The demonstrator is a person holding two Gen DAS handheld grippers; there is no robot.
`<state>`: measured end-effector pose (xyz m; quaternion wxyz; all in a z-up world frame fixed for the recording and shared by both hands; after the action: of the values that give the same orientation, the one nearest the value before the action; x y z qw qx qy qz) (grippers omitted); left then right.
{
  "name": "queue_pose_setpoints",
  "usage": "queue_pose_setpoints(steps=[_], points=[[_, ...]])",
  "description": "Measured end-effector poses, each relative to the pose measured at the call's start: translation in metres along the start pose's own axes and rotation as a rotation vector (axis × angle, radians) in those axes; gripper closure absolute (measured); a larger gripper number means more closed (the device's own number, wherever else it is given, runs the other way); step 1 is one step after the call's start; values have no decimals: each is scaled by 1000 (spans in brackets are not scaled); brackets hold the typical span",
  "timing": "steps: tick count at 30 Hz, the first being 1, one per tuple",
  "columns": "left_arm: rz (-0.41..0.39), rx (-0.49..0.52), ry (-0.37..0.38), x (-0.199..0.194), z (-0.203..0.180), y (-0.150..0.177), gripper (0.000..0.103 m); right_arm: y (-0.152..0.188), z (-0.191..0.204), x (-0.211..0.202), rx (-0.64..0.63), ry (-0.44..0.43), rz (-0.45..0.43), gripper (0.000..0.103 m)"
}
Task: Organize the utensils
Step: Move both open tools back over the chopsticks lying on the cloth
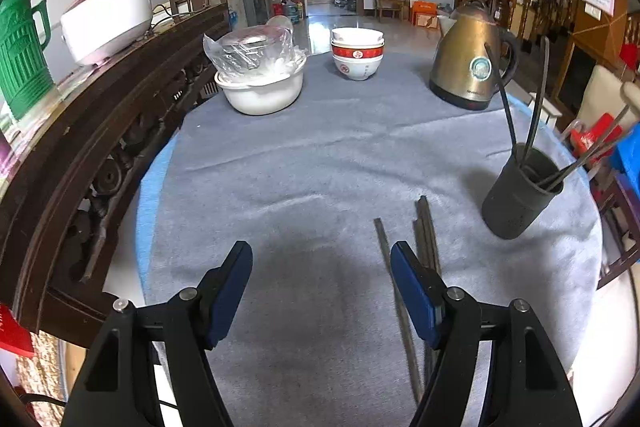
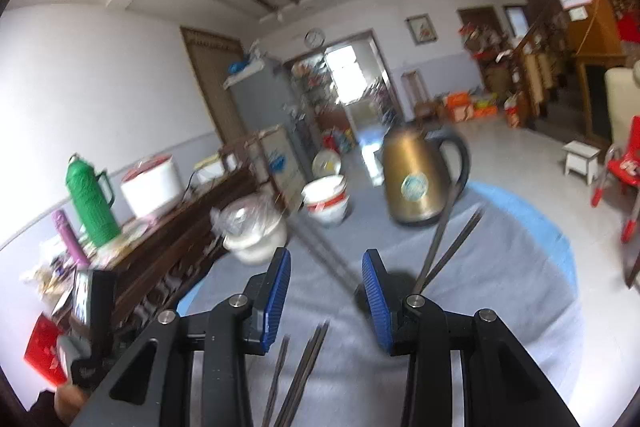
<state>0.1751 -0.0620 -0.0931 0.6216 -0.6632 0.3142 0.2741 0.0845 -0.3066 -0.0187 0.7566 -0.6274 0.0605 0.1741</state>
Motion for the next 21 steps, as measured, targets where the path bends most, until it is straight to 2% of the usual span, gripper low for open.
queue_pose_setpoints(steps=[9,21], points=[[-2,47,-57,5,-1,15,30,54,19,34,7,-53,197,61],[12,22,-73,14,10,16,30,70,22,44,-4,-60,254,61]])
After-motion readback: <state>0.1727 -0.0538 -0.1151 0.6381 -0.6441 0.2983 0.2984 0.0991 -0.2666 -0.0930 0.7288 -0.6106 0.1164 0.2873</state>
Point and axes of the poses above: each gripper's, at about its wrist camera, not at the fingertips, and x roughly the way its jaws point, z to its left, y to its underside, the point moved 3 cm from there along x, roughly the way its jaws point, and after that the axes turned 13 degrees about -x, right-handed, at the moved point
